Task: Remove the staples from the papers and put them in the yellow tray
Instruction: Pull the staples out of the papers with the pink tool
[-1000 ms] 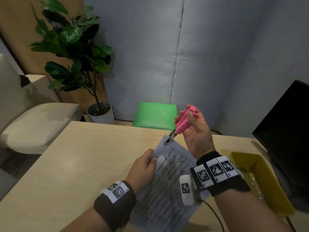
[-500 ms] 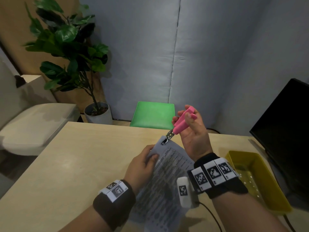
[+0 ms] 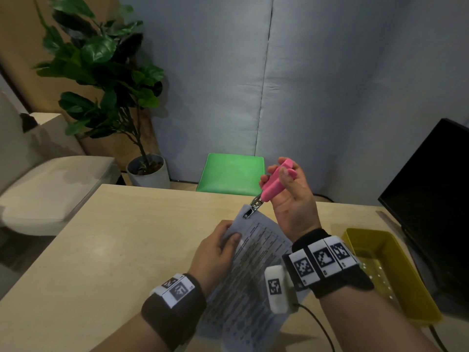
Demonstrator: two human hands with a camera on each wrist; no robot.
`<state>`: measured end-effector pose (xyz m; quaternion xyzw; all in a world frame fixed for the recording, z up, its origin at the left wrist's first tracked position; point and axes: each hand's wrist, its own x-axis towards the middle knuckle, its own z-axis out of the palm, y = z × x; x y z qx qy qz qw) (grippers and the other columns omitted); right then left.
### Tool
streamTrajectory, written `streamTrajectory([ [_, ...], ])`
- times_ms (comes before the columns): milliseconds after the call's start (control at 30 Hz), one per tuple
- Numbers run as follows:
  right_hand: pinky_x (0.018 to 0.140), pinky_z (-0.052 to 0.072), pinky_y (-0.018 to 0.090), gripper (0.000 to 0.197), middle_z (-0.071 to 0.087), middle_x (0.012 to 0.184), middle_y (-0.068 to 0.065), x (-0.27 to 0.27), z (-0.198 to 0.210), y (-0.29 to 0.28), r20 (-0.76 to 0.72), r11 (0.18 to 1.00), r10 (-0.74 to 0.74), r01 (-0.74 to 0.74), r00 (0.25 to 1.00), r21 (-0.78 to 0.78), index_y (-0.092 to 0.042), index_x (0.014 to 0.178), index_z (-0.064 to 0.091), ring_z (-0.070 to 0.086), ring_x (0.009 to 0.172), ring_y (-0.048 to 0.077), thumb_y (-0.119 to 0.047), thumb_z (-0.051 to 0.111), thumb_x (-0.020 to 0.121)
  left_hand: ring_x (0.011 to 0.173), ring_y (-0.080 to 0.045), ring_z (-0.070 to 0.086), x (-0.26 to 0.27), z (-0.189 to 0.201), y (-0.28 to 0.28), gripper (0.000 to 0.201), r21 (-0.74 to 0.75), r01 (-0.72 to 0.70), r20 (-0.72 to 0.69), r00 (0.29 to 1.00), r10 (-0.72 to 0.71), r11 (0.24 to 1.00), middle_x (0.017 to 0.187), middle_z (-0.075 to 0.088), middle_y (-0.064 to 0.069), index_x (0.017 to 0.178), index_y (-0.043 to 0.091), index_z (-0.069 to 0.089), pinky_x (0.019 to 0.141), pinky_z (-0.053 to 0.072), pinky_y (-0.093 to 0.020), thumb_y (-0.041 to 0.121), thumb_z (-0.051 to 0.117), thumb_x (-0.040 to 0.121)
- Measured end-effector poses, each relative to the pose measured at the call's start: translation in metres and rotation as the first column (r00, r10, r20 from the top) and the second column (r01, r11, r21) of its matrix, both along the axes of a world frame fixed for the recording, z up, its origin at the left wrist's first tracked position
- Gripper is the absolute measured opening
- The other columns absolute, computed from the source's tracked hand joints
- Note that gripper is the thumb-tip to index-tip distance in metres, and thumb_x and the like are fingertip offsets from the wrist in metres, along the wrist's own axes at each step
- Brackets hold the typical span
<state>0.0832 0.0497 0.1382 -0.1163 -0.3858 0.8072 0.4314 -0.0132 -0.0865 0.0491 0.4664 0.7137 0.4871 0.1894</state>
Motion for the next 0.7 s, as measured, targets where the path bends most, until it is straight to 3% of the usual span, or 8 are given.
streamTrajectory([
  [133, 0.081, 0.048, 0.032, 0.038, 0.052, 0.093, 0.008, -0.002, -0.001, 0.000, -0.021, 0.999, -0.024, 0.023, 0.999, -0.046, -0.011, 0.108, 0.050, 0.055, 0.079, 0.018, -0.021, 0.066, 0.075, 0.069, 0.005, 0.058, 0.000, -0.003, 0.000, 0.011, -0.016, 0.005, 0.028, 1.000, -0.005, 1.000, 0.078, 0.065, 0.020, 0.095, 0.038, 0.052, 0.060, 0.040, -0.015, 0.039, 0.045, 0.087],
  [200, 0.072, 0.047, 0.029, 0.020, 0.053, 0.085, 0.007, -0.003, -0.003, 0.000, 0.009, 0.995, -0.079, 0.079, 0.997, -0.057, -0.010, 0.102, 0.053, 0.053, 0.073, 0.017, -0.008, 0.056, 0.082, 0.064, 0.004, 0.057, 0.001, -0.004, 0.000, 0.011, -0.045, 0.047, 0.036, 0.998, -0.046, 0.998, 0.075, 0.063, 0.021, 0.093, 0.035, 0.054, 0.060, 0.040, -0.018, 0.038, 0.045, 0.087],
  [300, 0.058, 0.042, 0.025, 0.027, 0.051, 0.075, 0.005, -0.006, -0.009, 0.001, 0.116, 0.975, -0.207, 0.215, 0.971, -0.063, -0.010, 0.091, 0.052, 0.047, 0.064, 0.016, 0.009, 0.034, 0.083, 0.060, 0.003, 0.053, 0.003, -0.006, 0.000, 0.013, -0.089, 0.088, -0.015, 0.996, -0.090, 0.992, 0.070, 0.060, 0.016, 0.088, 0.030, 0.051, 0.058, 0.038, -0.022, 0.041, 0.045, 0.088],
  [433, 0.055, 0.039, 0.026, 0.021, 0.047, 0.072, 0.005, -0.007, -0.018, 0.002, 0.195, 0.947, -0.274, 0.300, 0.942, -0.117, -0.012, 0.086, 0.049, 0.046, 0.058, 0.015, 0.006, 0.039, 0.087, 0.051, 0.005, 0.047, 0.003, -0.004, -0.002, 0.010, -0.134, 0.098, -0.041, 0.994, -0.104, 0.986, 0.059, 0.055, 0.023, 0.084, 0.030, 0.048, 0.054, 0.031, -0.021, 0.031, 0.049, 0.094],
  [600, 0.048, 0.039, 0.025, 0.022, 0.043, 0.067, 0.004, -0.007, -0.036, 0.007, 0.291, 0.903, -0.315, 0.380, 0.904, -0.202, -0.014, 0.077, 0.045, 0.044, 0.051, 0.013, 0.007, 0.042, 0.085, 0.047, 0.001, 0.042, 0.004, -0.010, -0.004, 0.020, -0.220, 0.122, -0.072, 0.987, -0.140, 0.968, 0.056, 0.047, 0.012, 0.077, 0.040, 0.043, 0.054, 0.032, -0.023, 0.033, 0.047, 0.095],
  [700, 0.051, 0.039, 0.025, 0.019, 0.044, 0.071, 0.005, -0.006, -0.044, 0.008, 0.265, 0.889, -0.313, 0.380, 0.912, -0.257, -0.013, 0.079, 0.046, 0.045, 0.054, 0.013, 0.005, 0.044, 0.085, 0.048, -0.002, 0.041, 0.003, -0.013, -0.003, 0.020, -0.248, 0.131, -0.072, 0.986, -0.153, 0.960, 0.057, 0.048, 0.009, 0.077, 0.041, 0.043, 0.054, 0.034, -0.025, 0.033, 0.047, 0.095],
])
